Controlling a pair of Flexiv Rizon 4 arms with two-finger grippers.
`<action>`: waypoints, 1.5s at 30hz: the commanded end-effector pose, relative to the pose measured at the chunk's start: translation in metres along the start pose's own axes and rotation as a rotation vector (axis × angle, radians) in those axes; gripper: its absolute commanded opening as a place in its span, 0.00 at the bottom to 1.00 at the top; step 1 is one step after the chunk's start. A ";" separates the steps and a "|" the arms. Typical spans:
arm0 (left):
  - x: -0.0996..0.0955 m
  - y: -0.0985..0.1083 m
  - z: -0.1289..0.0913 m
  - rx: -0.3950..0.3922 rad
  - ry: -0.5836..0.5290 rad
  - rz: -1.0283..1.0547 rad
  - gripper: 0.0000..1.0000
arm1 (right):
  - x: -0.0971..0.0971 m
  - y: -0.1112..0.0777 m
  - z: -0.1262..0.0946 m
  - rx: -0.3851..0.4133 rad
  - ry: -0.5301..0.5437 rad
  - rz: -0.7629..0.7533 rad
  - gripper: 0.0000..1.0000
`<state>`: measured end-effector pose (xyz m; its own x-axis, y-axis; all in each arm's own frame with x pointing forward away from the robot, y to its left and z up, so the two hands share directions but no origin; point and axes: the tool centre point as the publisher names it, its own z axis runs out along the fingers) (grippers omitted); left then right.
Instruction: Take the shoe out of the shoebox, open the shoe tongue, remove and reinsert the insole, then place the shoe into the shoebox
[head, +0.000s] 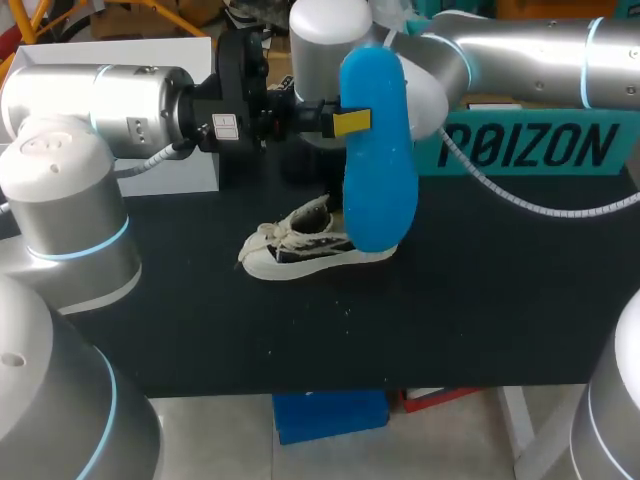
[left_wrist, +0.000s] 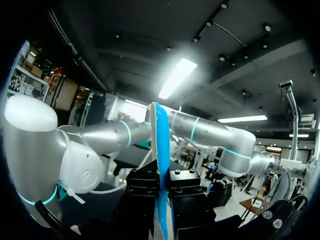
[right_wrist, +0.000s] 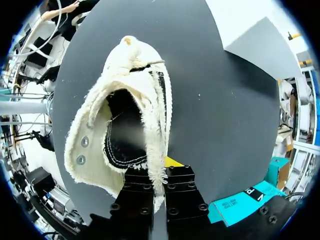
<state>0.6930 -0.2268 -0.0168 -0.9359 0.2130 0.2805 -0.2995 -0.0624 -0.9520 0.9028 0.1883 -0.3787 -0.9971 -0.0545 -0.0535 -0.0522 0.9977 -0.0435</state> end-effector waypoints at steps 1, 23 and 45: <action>0.000 0.001 0.002 0.002 -0.004 0.002 0.00 | -0.005 -0.011 -0.023 0.071 -0.036 0.135 0.00; 0.000 0.001 0.002 0.002 -0.004 0.002 0.00 | -0.010 -0.048 -0.060 0.171 0.021 1.405 0.00; 0.000 0.001 0.002 0.002 -0.004 0.002 0.00 | 0.011 -0.040 -0.032 0.111 0.076 1.706 0.00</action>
<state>0.6929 -0.2268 -0.0168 -0.9359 0.2130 0.2805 -0.2995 -0.0624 -0.9521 0.8920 0.1506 -0.3410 -0.1359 0.9850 -0.1065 0.9891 0.1287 -0.0720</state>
